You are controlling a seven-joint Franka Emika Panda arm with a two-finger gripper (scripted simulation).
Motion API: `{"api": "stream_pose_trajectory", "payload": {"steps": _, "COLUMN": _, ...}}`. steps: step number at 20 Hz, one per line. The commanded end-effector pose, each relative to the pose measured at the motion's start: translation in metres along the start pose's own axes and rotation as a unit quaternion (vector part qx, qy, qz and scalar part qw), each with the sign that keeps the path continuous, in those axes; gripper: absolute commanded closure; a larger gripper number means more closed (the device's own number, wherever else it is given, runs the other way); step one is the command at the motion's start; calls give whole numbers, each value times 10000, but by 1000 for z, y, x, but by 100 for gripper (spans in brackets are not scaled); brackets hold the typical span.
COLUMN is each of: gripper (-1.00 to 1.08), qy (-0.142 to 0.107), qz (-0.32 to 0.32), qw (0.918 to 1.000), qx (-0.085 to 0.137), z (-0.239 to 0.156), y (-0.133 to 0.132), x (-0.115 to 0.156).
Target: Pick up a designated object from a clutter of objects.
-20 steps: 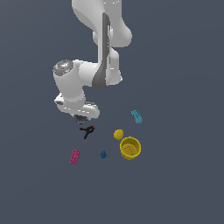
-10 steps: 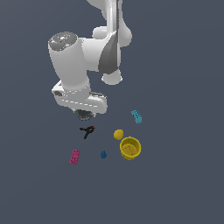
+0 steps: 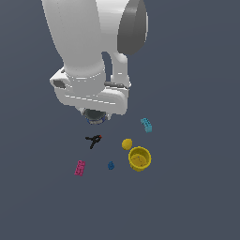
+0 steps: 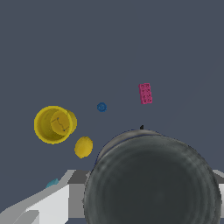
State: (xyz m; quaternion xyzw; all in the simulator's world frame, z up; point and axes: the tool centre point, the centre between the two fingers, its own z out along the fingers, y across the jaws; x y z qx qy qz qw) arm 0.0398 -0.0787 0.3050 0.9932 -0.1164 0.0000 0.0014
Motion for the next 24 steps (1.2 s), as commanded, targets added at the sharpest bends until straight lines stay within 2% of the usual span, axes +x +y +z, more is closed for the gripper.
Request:
{"api": "stream_pose_trajectory", "payload": {"steps": 1, "gripper": 108, "qy": -1, "qz": 1, "qw": 10000, "qx": 3, "z": -20, "y": -11, "x": 8}}
{"api": "stream_pose_trajectory", "payload": {"steps": 12, "gripper": 108, "qy": -2, "qz": -5, "qw": 10000, "qx": 12, "z": -81, "y": -45, "x": 34}}
{"api": "stream_pose_trajectory", "payload": {"steps": 24, "gripper": 108, "qy": -1, "qz": -6, "qw": 10000, "qx": 14, "z": -100, "y": -55, "x": 43}}
